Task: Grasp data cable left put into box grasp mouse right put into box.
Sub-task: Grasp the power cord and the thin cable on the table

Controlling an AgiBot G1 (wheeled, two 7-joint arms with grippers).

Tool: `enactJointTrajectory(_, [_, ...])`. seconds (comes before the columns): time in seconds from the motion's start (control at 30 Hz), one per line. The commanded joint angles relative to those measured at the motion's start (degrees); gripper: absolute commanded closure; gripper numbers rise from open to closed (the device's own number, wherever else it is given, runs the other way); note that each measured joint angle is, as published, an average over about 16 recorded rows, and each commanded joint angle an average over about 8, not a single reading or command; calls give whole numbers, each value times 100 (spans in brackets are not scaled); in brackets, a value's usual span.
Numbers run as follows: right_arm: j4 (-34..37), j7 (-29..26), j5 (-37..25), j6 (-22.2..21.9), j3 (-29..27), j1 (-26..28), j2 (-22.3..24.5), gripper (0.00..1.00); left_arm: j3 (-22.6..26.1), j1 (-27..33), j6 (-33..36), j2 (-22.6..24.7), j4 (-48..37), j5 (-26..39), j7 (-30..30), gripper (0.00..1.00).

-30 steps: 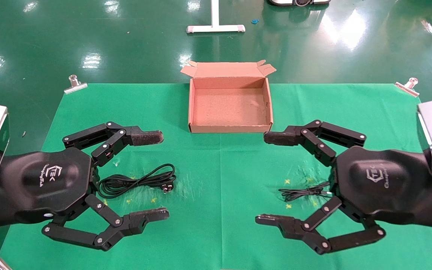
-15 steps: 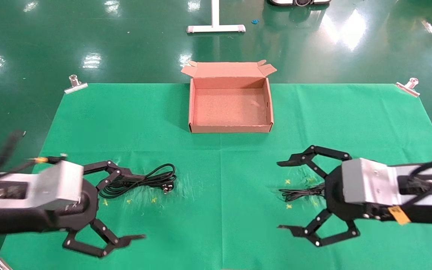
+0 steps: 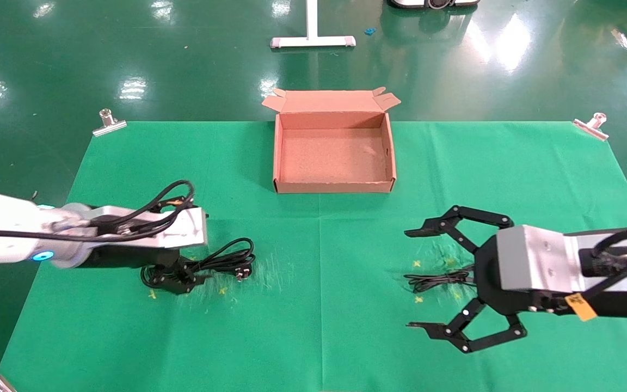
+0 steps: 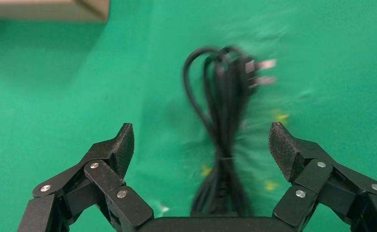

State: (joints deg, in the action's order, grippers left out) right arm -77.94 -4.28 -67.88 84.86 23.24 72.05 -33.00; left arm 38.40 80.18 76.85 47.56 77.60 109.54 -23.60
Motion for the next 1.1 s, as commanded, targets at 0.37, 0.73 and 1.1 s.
enactJointTrajectory(0.37, [-3, 12, 63, -137, -80, -144, 272, 0, 436, 39, -98, 520, -2, 1394, -870, 0])
enactJointTrajectory(0.73, [-2, 31, 39, -257, -83, -287, 343, 0, 484, 13, -203, 614, 9, 1692, -1065, 0])
enactJointTrajectory(1.1, [17, 75, -394, -309, 105, -318, 288, 0, 544, 42, -177, 693, 13, 1836, -1110, 0])
